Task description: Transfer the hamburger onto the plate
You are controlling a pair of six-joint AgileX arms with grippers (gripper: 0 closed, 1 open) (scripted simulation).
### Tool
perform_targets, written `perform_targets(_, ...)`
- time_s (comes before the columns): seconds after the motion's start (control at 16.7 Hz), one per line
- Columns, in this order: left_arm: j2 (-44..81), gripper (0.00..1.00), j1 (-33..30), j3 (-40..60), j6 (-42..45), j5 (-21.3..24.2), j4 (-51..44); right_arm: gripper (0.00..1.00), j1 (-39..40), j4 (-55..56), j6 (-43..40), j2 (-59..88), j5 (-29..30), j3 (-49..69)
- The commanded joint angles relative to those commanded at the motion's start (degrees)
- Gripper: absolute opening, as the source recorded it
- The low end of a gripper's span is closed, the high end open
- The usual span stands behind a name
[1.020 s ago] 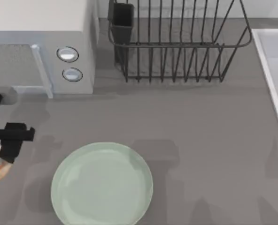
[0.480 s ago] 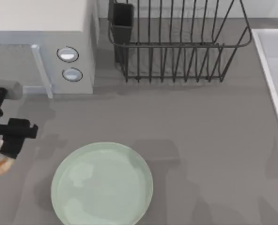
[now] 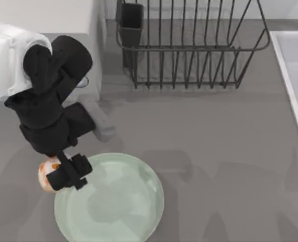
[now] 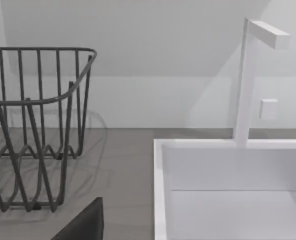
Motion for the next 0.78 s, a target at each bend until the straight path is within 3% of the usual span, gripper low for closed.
perform_targets(0.18,2.47,0.00,-8.20,1.54,11.28,0.41,0.99,1.00,0.00,0.00,0.00,0.00,0.00,0.00)
perform_targets(0.36,3.24,0.00,-13.55,2.65,17.20,0.45,2.32,1.00,0.00,0.00,0.00,0.00,0.00,0.00)
perform_targets(0.78,3.64,0.00,-14.12,1.69,18.13,0.38,3.53,1.00,0.00,0.00,0.00,0.00,0.00,0.00)
